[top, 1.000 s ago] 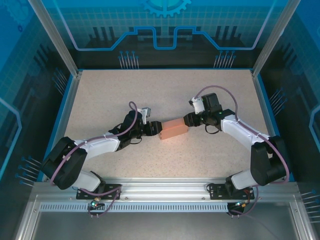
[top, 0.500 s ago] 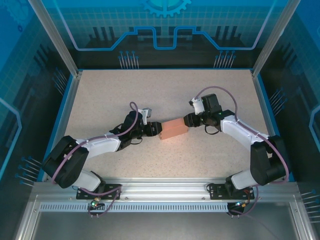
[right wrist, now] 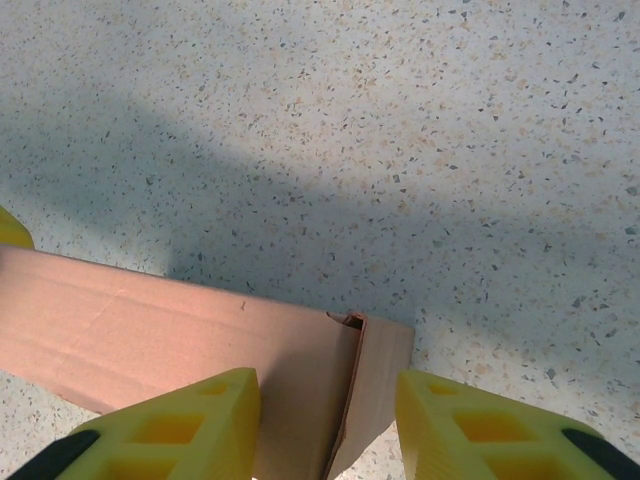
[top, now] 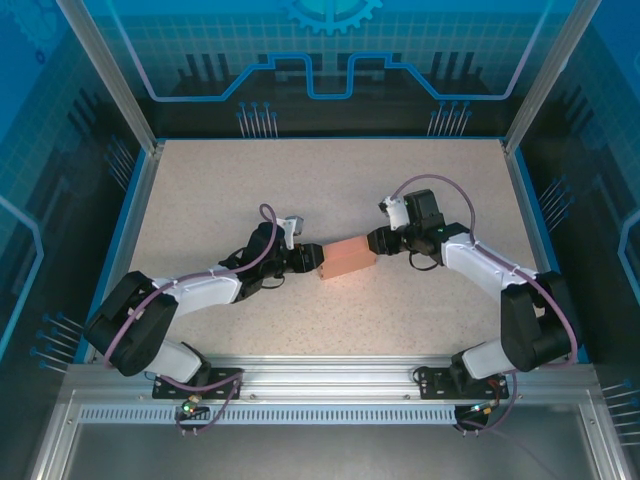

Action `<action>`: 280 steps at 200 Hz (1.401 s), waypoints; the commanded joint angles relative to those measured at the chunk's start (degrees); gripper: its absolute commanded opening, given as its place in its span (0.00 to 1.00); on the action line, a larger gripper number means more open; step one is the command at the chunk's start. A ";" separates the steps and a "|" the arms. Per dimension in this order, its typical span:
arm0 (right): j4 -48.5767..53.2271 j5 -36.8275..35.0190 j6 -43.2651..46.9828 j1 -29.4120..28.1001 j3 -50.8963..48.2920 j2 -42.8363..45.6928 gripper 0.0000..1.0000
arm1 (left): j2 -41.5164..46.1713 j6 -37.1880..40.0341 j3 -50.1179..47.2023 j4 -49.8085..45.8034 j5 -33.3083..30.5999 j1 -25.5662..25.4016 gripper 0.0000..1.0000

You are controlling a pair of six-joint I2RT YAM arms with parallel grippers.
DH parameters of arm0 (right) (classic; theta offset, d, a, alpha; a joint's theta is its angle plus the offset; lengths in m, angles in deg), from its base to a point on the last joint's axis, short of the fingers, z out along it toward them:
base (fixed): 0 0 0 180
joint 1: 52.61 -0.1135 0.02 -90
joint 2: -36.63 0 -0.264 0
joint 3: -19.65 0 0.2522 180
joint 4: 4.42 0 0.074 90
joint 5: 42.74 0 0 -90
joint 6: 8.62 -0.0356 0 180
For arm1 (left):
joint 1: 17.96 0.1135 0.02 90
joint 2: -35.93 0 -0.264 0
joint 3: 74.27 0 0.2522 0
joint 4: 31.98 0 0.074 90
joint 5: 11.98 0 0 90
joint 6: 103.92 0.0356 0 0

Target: Fold the paper box

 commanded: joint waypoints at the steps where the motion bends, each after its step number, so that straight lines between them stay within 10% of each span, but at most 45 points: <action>1: 5.52 -0.42 -0.48 0.46 -1.35 -0.61 0.41 | -1.91 3.37 1.07 -6.58 -3.47 1.35 0.48; 144: 4.01 -0.30 -2.93 0.13 -1.33 7.81 0.48 | 4.42 6.01 5.29 -10.52 -4.46 2.18 0.69; 280: 2.83 0.68 -1.54 0.87 -2.00 0.93 0.46 | -1.11 5.13 5.25 -9.88 -1.01 2.21 0.61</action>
